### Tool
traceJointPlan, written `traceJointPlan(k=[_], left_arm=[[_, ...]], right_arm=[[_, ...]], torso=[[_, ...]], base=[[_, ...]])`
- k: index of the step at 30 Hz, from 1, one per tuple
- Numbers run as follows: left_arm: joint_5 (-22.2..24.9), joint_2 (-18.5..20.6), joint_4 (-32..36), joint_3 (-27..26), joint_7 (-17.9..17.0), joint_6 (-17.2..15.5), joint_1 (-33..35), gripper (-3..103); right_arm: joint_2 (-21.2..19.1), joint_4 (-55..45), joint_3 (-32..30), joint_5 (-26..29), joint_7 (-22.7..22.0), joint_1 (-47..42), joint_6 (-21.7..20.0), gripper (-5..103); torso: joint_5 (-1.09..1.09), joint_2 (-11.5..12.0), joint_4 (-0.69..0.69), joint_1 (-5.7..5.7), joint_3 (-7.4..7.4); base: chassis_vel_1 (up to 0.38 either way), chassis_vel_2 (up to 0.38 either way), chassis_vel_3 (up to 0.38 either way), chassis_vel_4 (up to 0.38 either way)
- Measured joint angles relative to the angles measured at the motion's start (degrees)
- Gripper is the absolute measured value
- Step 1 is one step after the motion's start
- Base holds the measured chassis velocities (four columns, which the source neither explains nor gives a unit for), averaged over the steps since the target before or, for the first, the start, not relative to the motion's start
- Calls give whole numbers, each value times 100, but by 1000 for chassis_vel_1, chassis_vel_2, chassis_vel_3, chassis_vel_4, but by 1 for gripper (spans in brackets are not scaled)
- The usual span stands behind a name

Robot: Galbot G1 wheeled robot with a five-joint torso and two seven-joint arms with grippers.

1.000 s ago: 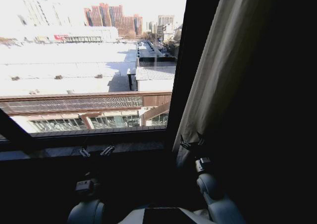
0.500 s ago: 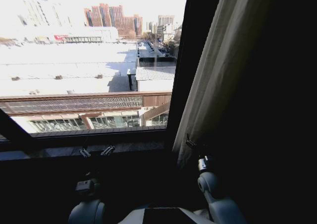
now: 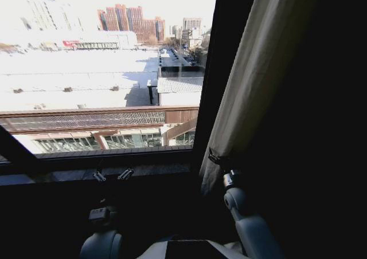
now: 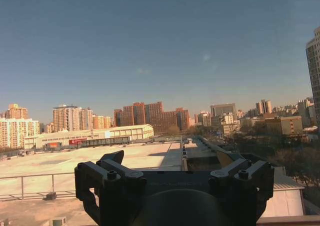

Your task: Open the curtains by pulling them apart, changing their state from closed to fully open.

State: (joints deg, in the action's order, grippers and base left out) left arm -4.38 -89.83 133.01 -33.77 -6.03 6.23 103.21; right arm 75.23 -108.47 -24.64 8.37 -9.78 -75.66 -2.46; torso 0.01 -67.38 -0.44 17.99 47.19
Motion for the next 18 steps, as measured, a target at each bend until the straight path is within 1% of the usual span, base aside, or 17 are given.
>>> traceJointPlan(k=[1,3,4,5,6,8,10,11,12,13,14,16,18], left_arm=[[0,0,1,-1,0,0,-1,100],[0,0,1,-1,0,0,-2,100],[-1,-1,1,-1,0,-1,-2,100],[-2,-3,1,1,0,-1,0,100],[-2,-3,1,2,0,-1,1,100],[-4,-3,0,5,0,0,2,100],[-6,-4,0,10,0,0,3,100],[-10,-6,-1,16,0,0,4,100],[-10,-6,-1,16,0,0,4,100],[-20,-9,0,42,0,1,10,100],[-23,-12,0,50,1,1,15,100],[-25,-29,25,50,2,3,53,100],[-26,-35,45,38,2,3,78,100]], right_arm=[[-6,0,5,-5,1,29,-4,80],[-10,0,9,-7,1,44,-7,80],[-16,0,13,-10,1,58,-9,75],[-25,0,17,-13,2,71,-11,64],[-27,-1,19,-13,2,74,-11,64],[-30,-16,24,-20,2,79,-12,53],[-31,-29,26,-27,2,78,-12,53],[-32,-38,28,-30,2,76,-12,48],[-32,-38,28,-30,2,76,-12,48],[-40,-69,33,-36,2,65,-12,37],[-44,-80,34,-36,1,62,-12,37],[-59,-109,35,-37,-2,52,-17,27],[-71,-114,35,-35,-2,47,-19,27]], torso=[[0,0,0,0,0],[0,0,0,0,0],[0,0,0,0,0],[0,0,0,0,0],[0,0,0,0,0],[0,0,0,0,0],[0,0,0,0,0],[0,0,0,0,0],[0,0,0,0,0],[0,0,0,0,0],[0,0,0,0,0],[0,0,0,0,0],[0,0,0,0,0]], base=[[0,0,0,0],[0,0,0,0],[0,0,0,0],[0,0,0,0],[0,0,0,0],[0,0,0,0],[0,0,0,0],[0,0,0,0],[0,0,0,0],[0,0,0,0],[0,0,0,0],[0,0,0,0],[0,0,0,0]])
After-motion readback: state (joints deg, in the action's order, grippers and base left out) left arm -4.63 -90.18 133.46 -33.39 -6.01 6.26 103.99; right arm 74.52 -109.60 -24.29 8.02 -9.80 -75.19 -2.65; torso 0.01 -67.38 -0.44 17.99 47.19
